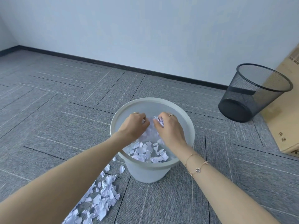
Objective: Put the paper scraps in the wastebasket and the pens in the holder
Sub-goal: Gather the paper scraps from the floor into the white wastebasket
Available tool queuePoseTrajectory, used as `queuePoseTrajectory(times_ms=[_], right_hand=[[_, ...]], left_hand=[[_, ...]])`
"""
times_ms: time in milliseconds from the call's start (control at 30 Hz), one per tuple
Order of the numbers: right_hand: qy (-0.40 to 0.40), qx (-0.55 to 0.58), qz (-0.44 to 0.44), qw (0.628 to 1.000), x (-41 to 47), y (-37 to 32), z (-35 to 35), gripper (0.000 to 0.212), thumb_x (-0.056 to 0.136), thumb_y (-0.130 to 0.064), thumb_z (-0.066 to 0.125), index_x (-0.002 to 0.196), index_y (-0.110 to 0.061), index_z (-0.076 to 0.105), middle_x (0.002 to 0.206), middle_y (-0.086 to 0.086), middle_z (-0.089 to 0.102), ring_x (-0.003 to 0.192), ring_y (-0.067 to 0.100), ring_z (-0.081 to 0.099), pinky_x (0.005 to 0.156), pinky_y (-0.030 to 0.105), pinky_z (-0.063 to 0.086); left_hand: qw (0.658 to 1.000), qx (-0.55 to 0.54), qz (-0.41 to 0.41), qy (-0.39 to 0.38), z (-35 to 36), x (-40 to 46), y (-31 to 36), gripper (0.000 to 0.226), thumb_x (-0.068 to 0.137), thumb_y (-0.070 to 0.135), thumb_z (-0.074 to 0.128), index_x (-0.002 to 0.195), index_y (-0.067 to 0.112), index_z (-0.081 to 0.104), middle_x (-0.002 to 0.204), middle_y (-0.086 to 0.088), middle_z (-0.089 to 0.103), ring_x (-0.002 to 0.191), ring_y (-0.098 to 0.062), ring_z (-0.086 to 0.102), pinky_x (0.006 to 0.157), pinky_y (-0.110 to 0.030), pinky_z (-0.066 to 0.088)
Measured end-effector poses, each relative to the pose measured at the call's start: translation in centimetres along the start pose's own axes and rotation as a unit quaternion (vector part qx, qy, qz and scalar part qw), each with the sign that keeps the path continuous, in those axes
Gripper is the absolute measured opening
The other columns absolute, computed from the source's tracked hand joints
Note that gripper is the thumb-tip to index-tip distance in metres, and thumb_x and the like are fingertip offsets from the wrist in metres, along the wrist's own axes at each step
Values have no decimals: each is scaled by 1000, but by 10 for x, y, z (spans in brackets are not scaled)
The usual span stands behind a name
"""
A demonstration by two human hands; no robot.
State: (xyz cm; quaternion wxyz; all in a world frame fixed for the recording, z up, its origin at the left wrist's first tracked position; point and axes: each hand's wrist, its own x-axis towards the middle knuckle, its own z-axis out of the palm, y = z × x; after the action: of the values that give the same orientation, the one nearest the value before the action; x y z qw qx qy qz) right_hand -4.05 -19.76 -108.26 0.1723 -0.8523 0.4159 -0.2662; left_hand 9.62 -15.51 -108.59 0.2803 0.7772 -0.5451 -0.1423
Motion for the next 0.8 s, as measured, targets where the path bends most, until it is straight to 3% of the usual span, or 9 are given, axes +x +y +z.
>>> queuePoseTrajectory(times_ms=[67,167,267,367,500,633,733,800], right_hand=[[11,-11,-16,1000,1,0,3,20,90,-25,56,82,-6,53,87,12,56,87,29,49,70,36,39],[26,-36,-39,998,1,1,7,21,89,-25,56,80,-6,56,83,11,58,84,30,52,75,38,38],[40,-61,-45,996,1,3,10,23,88,-30,57,77,-10,58,80,6,63,81,28,55,76,36,34],[33,-75,-39,996,1,4,11,17,85,-28,60,80,-12,62,83,4,66,84,26,56,81,36,32],[31,-83,-25,996,1,8,12,11,85,-24,60,89,-15,63,89,1,66,90,23,55,83,34,31],[35,-77,0,996,0,6,11,19,86,-27,60,72,-13,62,71,2,66,77,26,55,75,32,28],[-10,-76,-5,997,-1,5,8,7,84,-15,60,83,-11,66,82,4,69,86,28,55,77,33,32],[-46,-78,-12,996,-2,4,4,21,81,0,56,97,-9,65,95,7,67,95,28,53,82,35,38]], left_hand=[[1000,-1,-5,-9,-2,0,-4,30,90,23,46,65,6,50,68,-9,50,60,-34,58,52,-35,46],[999,35,0,-5,-1,0,-6,34,91,26,44,60,10,44,68,-7,50,62,-31,50,53,-29,33],[997,72,10,9,4,-1,-4,35,88,31,46,60,12,52,76,-7,56,72,-31,56,56,-27,32],[993,110,40,33,7,-1,-5,22,85,32,51,83,17,68,91,-5,64,86,-29,60,68,-28,35],[993,99,65,15,5,0,-10,25,84,27,56,107,24,67,105,-2,62,95,-25,61,79,-32,44],[996,75,55,-17,0,2,-10,22,87,31,56,101,20,70,99,-4,65,90,-23,62,72,-33,50],[995,65,67,-45,-7,-1,-9,33,89,21,54,121,19,57,99,-9,66,90,-27,61,76,-37,51],[991,53,90,-83,-12,-4,-10,45,86,10,56,130,19,49,106,-11,61,90,-27,59,81,-38,50]])
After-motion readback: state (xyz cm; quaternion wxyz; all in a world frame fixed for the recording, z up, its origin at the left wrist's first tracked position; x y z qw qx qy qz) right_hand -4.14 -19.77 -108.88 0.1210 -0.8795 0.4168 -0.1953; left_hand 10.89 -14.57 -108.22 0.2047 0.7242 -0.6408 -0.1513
